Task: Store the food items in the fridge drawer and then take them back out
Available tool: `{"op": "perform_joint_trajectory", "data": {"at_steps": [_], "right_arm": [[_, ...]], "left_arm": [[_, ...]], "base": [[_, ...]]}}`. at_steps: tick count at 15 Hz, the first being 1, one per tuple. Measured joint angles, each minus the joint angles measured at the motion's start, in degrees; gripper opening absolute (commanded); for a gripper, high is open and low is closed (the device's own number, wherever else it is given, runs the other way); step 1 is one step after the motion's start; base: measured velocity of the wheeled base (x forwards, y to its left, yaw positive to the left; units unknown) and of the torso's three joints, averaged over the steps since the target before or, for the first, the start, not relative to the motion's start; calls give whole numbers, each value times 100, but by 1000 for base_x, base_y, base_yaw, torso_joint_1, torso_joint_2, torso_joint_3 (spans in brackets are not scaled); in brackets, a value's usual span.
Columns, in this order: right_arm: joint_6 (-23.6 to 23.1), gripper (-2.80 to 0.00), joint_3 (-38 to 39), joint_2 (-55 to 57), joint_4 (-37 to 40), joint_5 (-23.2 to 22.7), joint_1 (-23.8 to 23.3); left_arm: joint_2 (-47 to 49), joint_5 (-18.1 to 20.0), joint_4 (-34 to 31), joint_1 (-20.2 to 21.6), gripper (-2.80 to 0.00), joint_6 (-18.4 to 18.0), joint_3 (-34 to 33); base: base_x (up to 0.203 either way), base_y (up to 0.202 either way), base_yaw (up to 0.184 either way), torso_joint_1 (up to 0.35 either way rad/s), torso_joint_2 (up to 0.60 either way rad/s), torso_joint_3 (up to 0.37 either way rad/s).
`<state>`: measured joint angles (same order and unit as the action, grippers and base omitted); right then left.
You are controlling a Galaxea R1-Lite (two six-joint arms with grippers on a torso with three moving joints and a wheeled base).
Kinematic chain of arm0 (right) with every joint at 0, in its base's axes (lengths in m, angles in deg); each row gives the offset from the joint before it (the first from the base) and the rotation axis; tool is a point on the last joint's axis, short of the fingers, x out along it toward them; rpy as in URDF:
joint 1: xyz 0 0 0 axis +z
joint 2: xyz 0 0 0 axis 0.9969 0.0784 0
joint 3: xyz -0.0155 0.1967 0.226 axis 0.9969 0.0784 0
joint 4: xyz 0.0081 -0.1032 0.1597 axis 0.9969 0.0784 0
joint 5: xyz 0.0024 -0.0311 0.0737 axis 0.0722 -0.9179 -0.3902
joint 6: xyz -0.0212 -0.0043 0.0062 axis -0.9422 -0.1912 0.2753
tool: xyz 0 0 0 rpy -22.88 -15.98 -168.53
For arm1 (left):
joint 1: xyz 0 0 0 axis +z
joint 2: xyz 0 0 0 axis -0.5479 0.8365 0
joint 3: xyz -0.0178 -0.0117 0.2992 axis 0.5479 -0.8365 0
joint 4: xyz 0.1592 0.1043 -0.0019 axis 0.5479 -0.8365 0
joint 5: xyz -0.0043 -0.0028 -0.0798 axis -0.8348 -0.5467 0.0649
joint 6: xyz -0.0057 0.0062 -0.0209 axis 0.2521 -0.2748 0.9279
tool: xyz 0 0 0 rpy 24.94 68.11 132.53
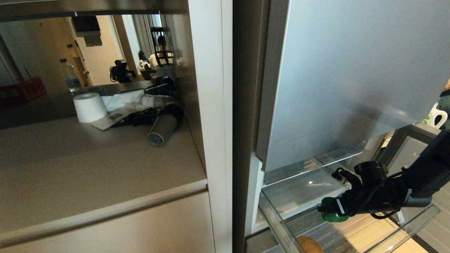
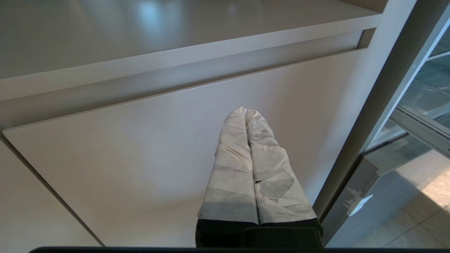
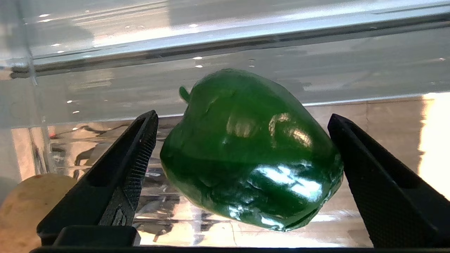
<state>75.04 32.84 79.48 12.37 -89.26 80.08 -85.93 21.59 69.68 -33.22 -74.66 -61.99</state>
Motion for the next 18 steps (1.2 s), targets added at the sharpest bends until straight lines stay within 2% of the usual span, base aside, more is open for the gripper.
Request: {"op": "perform_joint_trajectory", "data": {"at_steps": [18], "right_arm": [[10,0,234,17,49,23,-16]], "left_arm": [[0,0,0,0,-280,0,0]], "base": [[0,0,0,0,0,0]]}}
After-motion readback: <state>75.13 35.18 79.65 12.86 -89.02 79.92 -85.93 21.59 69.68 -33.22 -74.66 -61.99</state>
